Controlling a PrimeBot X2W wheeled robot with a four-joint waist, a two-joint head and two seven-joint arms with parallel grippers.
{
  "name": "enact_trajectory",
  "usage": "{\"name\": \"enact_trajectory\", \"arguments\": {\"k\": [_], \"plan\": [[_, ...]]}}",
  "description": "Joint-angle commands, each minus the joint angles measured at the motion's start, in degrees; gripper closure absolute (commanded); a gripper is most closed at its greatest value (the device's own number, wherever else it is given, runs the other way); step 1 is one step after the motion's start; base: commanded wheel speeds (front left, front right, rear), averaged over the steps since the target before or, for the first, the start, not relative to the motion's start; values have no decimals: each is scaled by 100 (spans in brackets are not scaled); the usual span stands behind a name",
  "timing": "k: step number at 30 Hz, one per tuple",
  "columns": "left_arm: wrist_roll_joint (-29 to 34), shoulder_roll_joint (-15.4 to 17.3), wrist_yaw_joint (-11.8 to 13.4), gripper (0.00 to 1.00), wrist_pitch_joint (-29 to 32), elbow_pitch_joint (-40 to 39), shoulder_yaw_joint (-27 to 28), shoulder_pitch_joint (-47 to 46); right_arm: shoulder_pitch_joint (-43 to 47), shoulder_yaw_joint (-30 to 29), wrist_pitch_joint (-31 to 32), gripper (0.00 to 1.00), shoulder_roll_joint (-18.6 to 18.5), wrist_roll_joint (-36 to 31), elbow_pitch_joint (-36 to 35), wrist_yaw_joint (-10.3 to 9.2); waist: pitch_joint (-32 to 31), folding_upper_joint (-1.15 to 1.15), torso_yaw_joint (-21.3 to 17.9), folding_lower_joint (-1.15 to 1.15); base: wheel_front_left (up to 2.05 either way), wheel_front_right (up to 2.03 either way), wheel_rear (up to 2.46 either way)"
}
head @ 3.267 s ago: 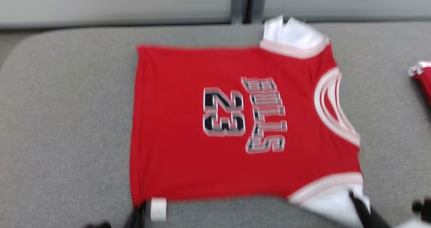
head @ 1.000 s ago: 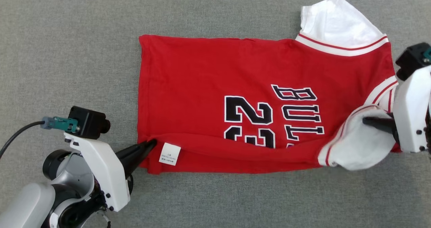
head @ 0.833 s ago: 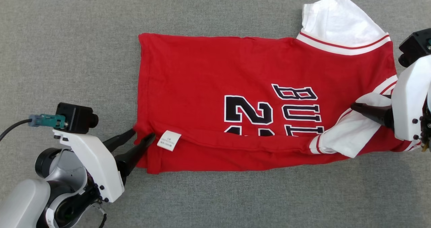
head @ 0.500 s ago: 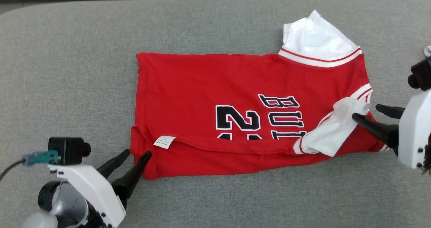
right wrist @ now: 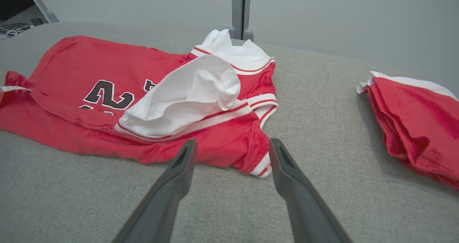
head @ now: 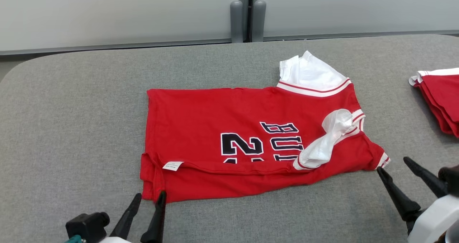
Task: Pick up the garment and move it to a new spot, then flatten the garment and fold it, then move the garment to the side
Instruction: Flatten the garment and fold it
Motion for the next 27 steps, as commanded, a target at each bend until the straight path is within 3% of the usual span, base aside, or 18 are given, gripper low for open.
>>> {"name": "enact_trajectory", "arguments": {"k": [1, 5, 9, 19, 27], "plan": [[50, -126, -53, 0, -203, 151, -45, 48, 139, -28, -405, 0, 131, -152, 233, 0, -66, 0, -23, 0, 0, 0, 0], [153, -244, -113, 0, -446, 544, -112, -56, 100, 27, -923, 0, 374, -305, 761, 0, 2, 0, -80, 0, 0, 0, 0], [266, -224, -148, 0, -401, 941, -167, -398, -276, 54, -965, 0, 465, -341, 1218, 0, 213, 0, -105, 0, 0, 0, 0], [232, -240, -299, 0, -14, 1394, -393, -972, -1387, 497, -510, 0, 210, -282, 2178, 0, 604, 0, 30, 0, 0, 0, 0], [124, -178, -295, 0, 252, 1307, -463, -903, -1540, 833, -209, 0, -24, 158, 2217, 0, 624, 0, 131, 0, 0, 0, 0]]}}
